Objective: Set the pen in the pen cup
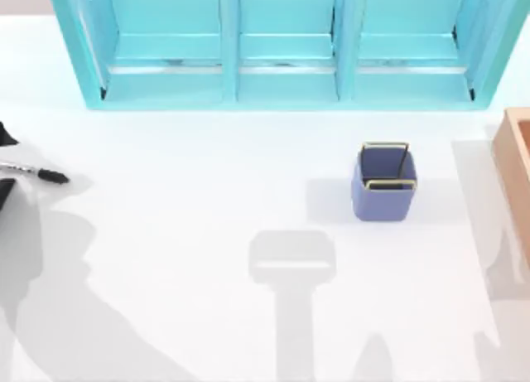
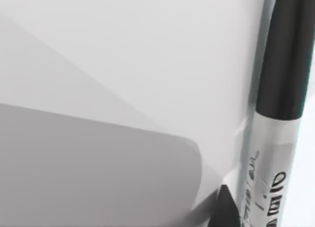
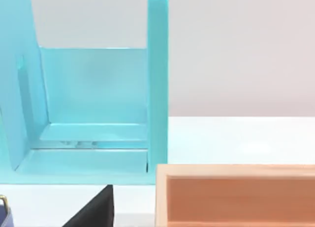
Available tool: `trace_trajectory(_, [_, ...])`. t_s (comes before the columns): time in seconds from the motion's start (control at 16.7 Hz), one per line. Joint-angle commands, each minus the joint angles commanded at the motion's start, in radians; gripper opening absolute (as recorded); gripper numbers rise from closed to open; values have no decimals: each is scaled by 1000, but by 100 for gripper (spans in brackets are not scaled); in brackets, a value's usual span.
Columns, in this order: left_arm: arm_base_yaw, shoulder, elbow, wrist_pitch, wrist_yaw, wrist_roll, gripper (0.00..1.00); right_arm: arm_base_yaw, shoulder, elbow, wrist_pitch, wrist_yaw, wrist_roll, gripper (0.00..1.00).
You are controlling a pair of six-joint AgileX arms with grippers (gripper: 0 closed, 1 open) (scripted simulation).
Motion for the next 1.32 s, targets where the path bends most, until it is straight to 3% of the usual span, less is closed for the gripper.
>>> trace_trajectory(0.48, [0,0,0,0,0,0,2,0,0,0,0,0,0,100])
trace_trajectory(0.96, [0,0,0,0,0,0,0,0,0,0,0,0,0,100])
trace_trajectory(1.02, [36,-189,34,-423,-72,93,0,0,0,0,0,0,0,100])
trace_trajectory(1.32, [70,-295,18,-532,-53,114,0,0,0,0,0,0,0,100])
